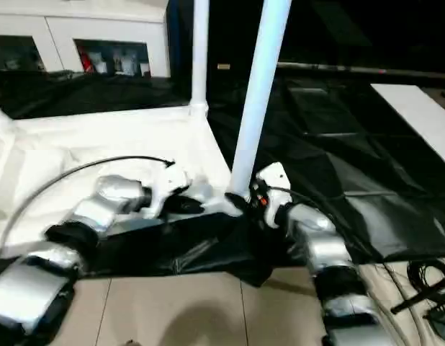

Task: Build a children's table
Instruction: Rotate leg to tighten

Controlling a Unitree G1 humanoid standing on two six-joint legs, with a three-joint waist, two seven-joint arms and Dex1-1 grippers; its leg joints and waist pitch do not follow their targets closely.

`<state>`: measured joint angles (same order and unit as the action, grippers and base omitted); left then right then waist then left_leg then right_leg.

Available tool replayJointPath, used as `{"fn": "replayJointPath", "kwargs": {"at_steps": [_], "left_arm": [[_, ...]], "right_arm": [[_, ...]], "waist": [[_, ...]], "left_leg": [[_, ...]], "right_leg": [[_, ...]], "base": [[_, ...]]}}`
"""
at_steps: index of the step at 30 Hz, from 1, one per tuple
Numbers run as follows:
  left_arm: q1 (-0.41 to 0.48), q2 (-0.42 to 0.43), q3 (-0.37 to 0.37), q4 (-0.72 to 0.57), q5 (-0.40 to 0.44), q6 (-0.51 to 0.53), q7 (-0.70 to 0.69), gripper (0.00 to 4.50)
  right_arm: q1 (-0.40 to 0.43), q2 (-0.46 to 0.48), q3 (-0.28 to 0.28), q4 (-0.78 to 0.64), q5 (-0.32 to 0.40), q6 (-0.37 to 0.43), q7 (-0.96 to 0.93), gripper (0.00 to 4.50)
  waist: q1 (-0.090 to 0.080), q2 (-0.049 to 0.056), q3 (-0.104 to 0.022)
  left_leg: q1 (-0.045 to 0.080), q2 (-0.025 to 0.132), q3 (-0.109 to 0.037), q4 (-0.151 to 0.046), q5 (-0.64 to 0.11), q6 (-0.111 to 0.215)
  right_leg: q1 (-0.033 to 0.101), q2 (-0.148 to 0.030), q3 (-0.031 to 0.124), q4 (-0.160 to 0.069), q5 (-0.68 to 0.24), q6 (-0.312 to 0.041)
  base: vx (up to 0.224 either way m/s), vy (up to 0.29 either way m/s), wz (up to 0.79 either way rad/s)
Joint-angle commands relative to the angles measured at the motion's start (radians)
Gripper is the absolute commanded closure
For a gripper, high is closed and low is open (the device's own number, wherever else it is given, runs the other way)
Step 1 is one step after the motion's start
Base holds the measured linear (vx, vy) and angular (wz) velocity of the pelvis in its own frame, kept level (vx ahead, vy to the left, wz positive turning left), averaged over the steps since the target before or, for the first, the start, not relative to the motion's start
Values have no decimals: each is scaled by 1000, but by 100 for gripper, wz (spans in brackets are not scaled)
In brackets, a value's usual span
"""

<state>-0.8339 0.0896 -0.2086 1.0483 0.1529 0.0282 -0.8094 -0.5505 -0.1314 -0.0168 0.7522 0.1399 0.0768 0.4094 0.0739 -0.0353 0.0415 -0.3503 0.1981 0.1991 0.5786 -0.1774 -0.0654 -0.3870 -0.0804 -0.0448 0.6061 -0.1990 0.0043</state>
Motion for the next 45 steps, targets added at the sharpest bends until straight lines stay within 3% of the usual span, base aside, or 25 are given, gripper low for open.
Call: {"fn": "replayJointPath", "kwargs": {"at_steps": [1, 4, 6, 9, 11, 17, 18, 22, 27, 29, 34, 37, 40, 45], "left_arm": [[-1, -56, 12, 25, -23, 22, 71, 450], [-16, -80, -8, 40, 2, 3, 100, 450], [-22, -79, -16, 51, 13, -7, 98, 450], [-22, -60, -16, 58, 18, -16, 89, 450], [-25, -51, -16, 66, 24, -19, 94, 450], [-22, -13, -22, 75, 23, -29, 47, 450], [-18, 14, -28, 69, 24, -35, -8, 450], [-10, 63, -37, 48, 14, -56, -134, 450], [10, 127, -53, 0, -14, -100, -336, 450], [18, 154, -61, -25, -23, -114, -405, 450], [36, 187, -66, -76, -46, -123, -501, 450], [46, 194, -68, -98, -51, -119, -516, 450], [52, 195, -67, -106, -53, -119, -515, 450], [65, 199, -62, -125, -58, -114, -519, 450]], "right_arm": [[13, 24, 4, 63, -16, 67, -87, 203], [-28, 51, 34, 86, -64, 49, -126, 203], [-43, 56, 49, 93, -79, 32, -126, 203], [-52, 51, 40, 89, -65, 9, -105, 203], [-58, 52, 27, 86, -55, 0, -100, 150], [-57, 9, 18, 40, -34, -28, 6, 101], [-35, -43, 47, -34, -20, -3, 143, 95], [29, -166, 125, -177, -10, 27, 384, 87], [76, -284, 152, -260, 11, 47, 569, 87], [89, -319, 158, -288, 18, 57, 622, 87], [101, -339, 177, -314, 12, 69, 665, 87], [98, -331, 188, -315, 13, 71, 679, 87], [96, -324, 204, -313, 14, 73, 699, 87], [81, -285, 221, -258, -2, 56, 687, 127]], "waist": [[-6, -5, -38], [-9, -5, -41], [-11, -4, -42], [-12, -10, -42], [-10, -8, -43], [-7, -11, -45], [-6, -13, -45], [4, -15, -53], [10, -10, -67], [17, -5, -63], [30, -8, -55], [37, -8, -53], [40, -12, -53], [39, -16, -54]], "left_leg": [[22, 31, -34, -78, -410, -26], [12, 31, -35, -85, -390, -9], [11, 31, -32, -87, -369, 2], [6, 31, -29, -86, -353, 15], [7, 32, -28, -86, -348, 19], [3, 32, -24, -83, -303, 39], [2, 32, -23, -82, -291, 45], [-5, 33, -20, -71, -185, 96], [-10, 31, -14, -53, -66, 146], [-12, 36, -11, -50, -43, 168], [-2, 45, -8, -58, -152, 104], [0, 48, -9, -62, -180, 69], [0, 45, -8, -61, -173, 62], [-4, 42, -9, -59, -154, 60]], "right_leg": [[5, -73, 31, -122, -595, -113], [13, -70, 30, -121, -540, -112], [13, -68, 33, -118, -463, -129], [17, -70, 35, -112, -422, -145], [17, -70, 36, -111, -412, -149], [24, -71, 37, -103, -346, -172], [26, -69, 37, -102, -323, -176], [39, -67, 36, -81, -142, -205], [48, -59, 33, -48, 125, -291], [44, -59, 31, -41, 182, -314], [36, -64, 32, -56, -10, -300], [33, -67, 34, -59, -73, -283], [32, -66, 35, -58, -68, -272], [32, -67, 35, -54, -58, -266]], "base": [[0, 0, 0], [0, 0, 0], [0, 0, 0], [0, 0, 0], [0, 0, 0], [0, 0, 0], [0, 0, 0], [13, -1, 0], [22, -1, -1], [0, 0, 0], [0, 0, 0], [0, 0, 0], [0, 0, 0], [0, 0, 0]]}}
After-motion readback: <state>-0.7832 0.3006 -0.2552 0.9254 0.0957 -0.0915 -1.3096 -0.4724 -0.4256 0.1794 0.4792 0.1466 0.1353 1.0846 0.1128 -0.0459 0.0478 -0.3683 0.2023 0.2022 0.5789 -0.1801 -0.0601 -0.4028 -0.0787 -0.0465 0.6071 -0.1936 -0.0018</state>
